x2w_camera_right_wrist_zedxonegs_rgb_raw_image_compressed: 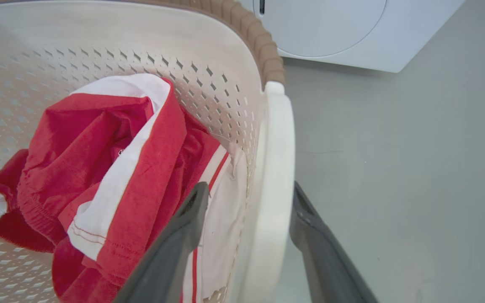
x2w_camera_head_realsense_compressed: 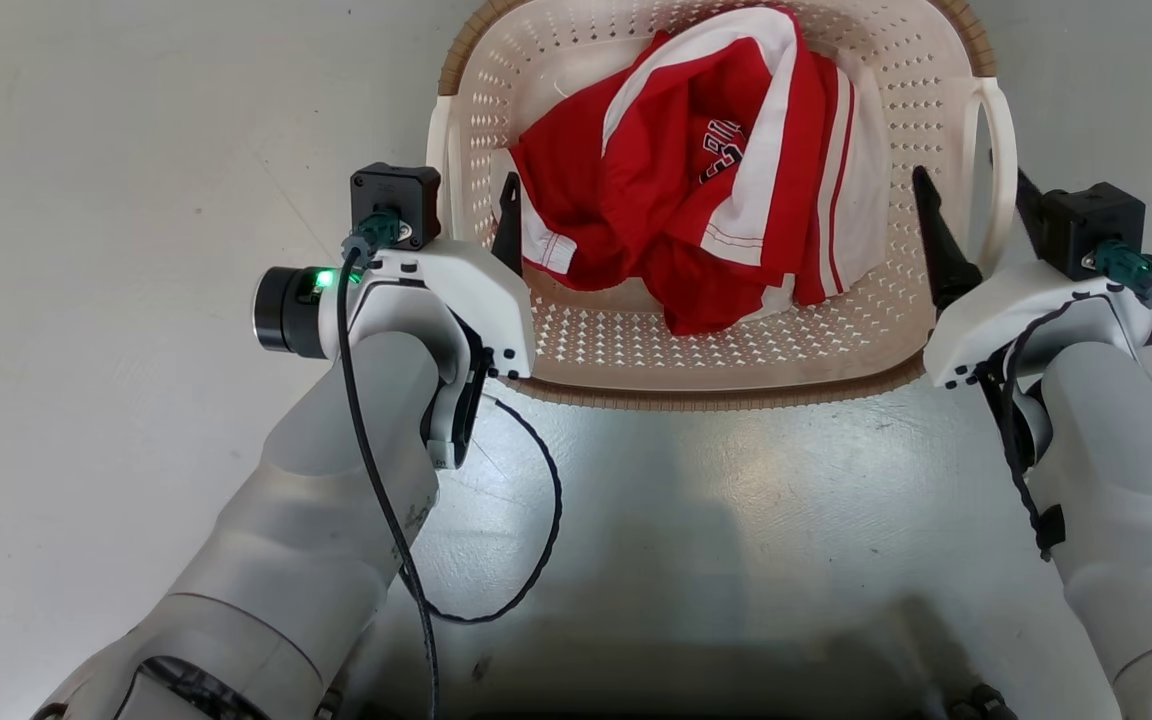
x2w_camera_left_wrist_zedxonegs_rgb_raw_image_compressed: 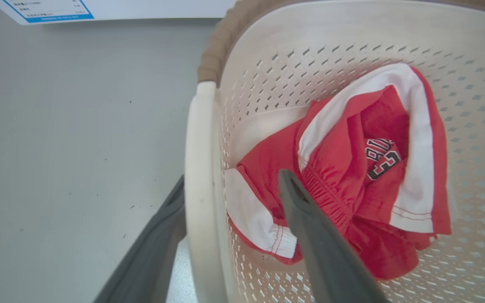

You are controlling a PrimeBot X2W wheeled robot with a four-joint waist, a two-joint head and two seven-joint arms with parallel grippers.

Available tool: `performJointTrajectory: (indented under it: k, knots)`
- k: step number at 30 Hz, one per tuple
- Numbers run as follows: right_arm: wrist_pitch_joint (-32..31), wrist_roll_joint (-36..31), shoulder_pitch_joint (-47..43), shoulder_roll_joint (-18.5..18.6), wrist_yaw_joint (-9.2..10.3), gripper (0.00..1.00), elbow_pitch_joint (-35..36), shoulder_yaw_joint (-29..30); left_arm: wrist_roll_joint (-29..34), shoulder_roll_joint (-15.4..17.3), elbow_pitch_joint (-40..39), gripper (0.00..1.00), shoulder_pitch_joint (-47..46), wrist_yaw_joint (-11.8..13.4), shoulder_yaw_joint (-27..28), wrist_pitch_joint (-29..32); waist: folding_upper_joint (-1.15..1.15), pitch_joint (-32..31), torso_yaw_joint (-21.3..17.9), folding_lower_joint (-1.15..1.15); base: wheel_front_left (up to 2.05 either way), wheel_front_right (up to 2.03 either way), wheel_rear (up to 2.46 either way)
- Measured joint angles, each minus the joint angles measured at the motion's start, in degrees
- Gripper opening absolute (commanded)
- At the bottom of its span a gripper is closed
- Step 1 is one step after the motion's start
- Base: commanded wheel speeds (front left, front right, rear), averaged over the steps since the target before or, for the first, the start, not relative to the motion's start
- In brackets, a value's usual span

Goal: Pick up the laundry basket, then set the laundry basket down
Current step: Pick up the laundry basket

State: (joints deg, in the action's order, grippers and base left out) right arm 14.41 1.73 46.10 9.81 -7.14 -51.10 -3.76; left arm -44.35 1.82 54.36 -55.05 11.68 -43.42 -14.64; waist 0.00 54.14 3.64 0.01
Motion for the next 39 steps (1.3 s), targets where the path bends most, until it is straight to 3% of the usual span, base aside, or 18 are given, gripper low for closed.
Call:
performJointTrajectory:
  k: [1,2,14,23,39]
  knots:
    - [0.0,0.0,0.0,0.0,0.00,0.00,-0.1,0.0,0.0,0.0,0.1,0.32,0.0,0.0,-0.1,0.0,0.00,0.0,0.0,0.00,0.00,0.00,0.00]
    - [0.0,0.0,0.0,-0.1,0.00,0.00,-0.2,0.1,-0.3,0.0,0.5,0.00,0.0,-0.1,-0.3,0.0,0.00,-0.1,0.0,0.00,0.00,0.00,0.00]
    - [0.1,0.1,0.0,-1.0,0.07,0.00,-3.9,1.3,-2.3,0.1,2.4,0.00,0.1,0.0,-2.2,0.0,0.00,-2.3,0.1,0.00,0.00,0.00,0.00]
    - [0.1,1.2,0.0,-2.0,0.07,0.00,-9.2,-0.9,-5.4,0.1,5.5,0.00,1.7,-0.5,-4.9,0.1,0.00,-6.4,-0.7,0.00,0.00,0.00,0.00]
    - [-0.9,6.9,-1.7,-4.9,0.07,0.00,-21.0,-8.0,-12.5,0.0,12.0,0.00,9.3,-4.2,-11.6,3.7,0.01,-22.8,-3.4,0.00,0.00,0.00,0.00]
